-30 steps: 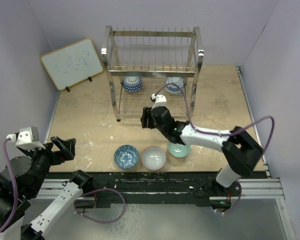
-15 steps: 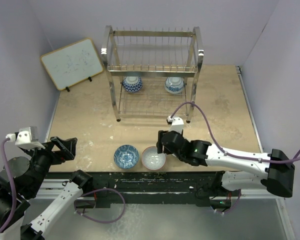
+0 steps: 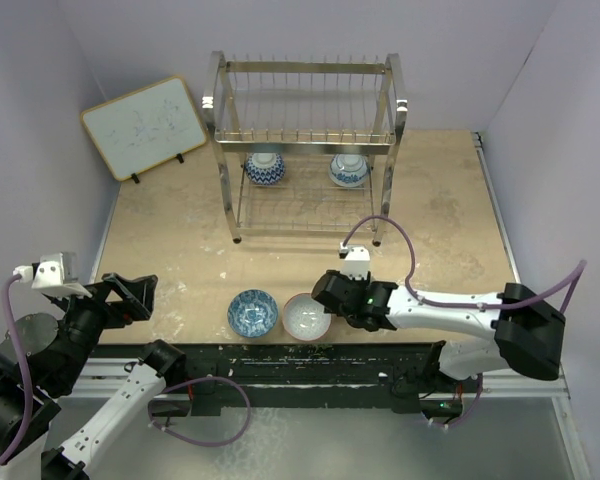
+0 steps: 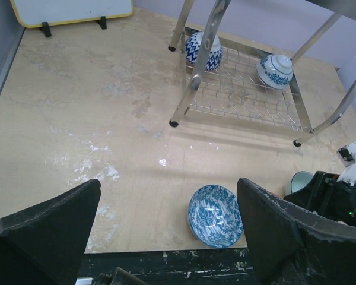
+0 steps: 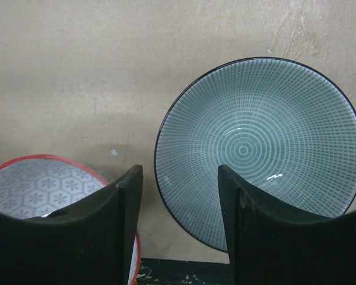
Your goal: Load the bowls into the dish rack
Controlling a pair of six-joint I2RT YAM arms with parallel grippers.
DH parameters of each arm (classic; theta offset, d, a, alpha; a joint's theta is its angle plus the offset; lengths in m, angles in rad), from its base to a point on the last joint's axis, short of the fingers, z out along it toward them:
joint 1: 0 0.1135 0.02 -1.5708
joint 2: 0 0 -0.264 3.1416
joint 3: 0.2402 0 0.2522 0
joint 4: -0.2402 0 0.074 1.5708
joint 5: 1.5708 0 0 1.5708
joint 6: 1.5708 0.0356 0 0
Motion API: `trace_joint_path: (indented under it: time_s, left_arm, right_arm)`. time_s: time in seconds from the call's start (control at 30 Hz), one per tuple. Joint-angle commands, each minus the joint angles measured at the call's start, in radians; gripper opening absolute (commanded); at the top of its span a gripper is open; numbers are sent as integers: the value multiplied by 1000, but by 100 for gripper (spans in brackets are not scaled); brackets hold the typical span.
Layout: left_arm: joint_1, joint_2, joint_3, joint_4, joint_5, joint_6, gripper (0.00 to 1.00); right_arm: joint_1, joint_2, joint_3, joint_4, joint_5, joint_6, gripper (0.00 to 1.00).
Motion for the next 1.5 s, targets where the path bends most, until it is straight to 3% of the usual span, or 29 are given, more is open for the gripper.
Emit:
trace_joint_path:
  time_s: [0.0,0.2,0.57,0.9,1.2,1.47]
  left_arm:
    - [3,25,11,54,20,8,99]
    - [3,18,9,48,15,7,99]
    - [3,-6,11,28,15,-10,99]
    - [3,-14,13,24,15,-13,99]
    - [3,-23,11,23,12,-15,99]
    - [3,-18,16,24,6,-12,99]
  right_arm:
    - [-25,43,43,-23,69,55,55]
    - [-52,48,47,-1,86,18,53]
    - [-67,20,12,24,90,-17,33]
    - [-70,83,22,11,86,1,35]
    - [-70,48,51,-24,118,-19,0]
    - [-67,-116,111,13,143,-167,0]
